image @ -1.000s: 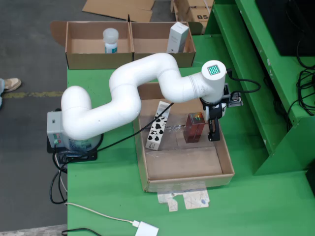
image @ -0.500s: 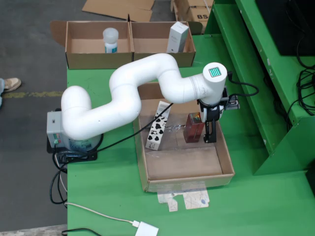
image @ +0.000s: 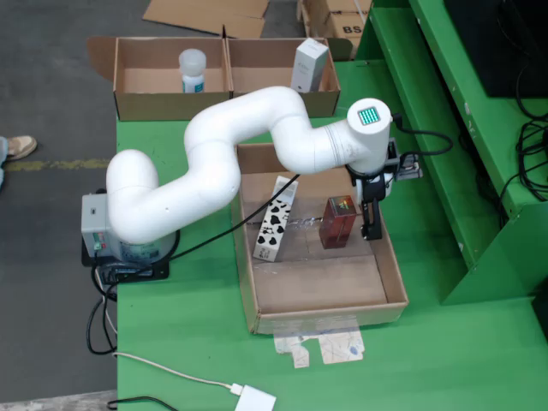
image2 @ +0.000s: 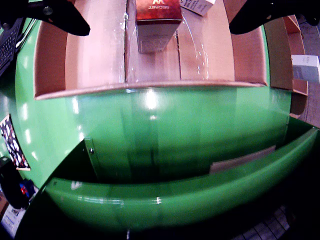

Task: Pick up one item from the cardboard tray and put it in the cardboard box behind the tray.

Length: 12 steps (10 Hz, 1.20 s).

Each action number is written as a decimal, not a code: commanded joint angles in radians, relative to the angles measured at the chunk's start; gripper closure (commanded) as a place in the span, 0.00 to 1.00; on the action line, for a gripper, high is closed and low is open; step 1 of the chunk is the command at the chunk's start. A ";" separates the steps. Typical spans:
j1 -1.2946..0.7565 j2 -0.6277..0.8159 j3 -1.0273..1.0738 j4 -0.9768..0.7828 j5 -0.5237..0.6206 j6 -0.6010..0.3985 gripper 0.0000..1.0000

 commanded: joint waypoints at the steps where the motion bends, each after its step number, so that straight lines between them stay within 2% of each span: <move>1: 0.008 0.275 -0.521 0.223 0.000 0.008 0.00; 6: 0.009 0.290 -0.549 0.233 -0.002 0.008 0.00; 7: 0.003 0.252 -0.488 0.202 0.001 0.003 0.00; 12: -0.002 0.229 -0.461 0.190 0.001 0.000 0.00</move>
